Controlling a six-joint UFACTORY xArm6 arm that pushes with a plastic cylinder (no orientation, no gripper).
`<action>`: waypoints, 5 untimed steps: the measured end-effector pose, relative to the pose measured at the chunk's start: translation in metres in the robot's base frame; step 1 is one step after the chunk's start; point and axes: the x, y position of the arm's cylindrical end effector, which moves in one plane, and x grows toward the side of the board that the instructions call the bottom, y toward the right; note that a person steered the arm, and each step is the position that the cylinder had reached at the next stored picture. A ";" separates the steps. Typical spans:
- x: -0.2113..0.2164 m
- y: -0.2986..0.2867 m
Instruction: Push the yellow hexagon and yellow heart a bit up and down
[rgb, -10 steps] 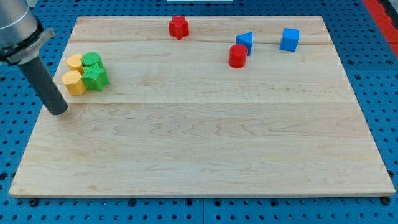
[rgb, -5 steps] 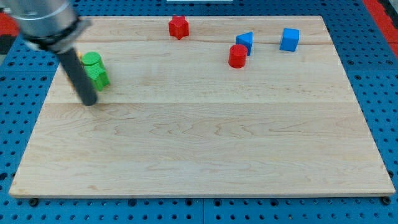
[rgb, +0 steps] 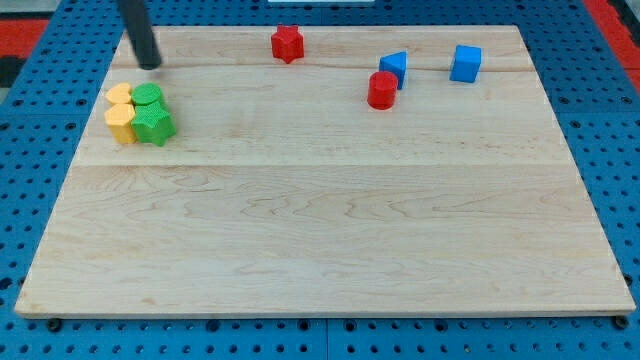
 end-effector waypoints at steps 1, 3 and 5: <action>0.006 -0.011; 0.042 -0.015; 0.052 -0.016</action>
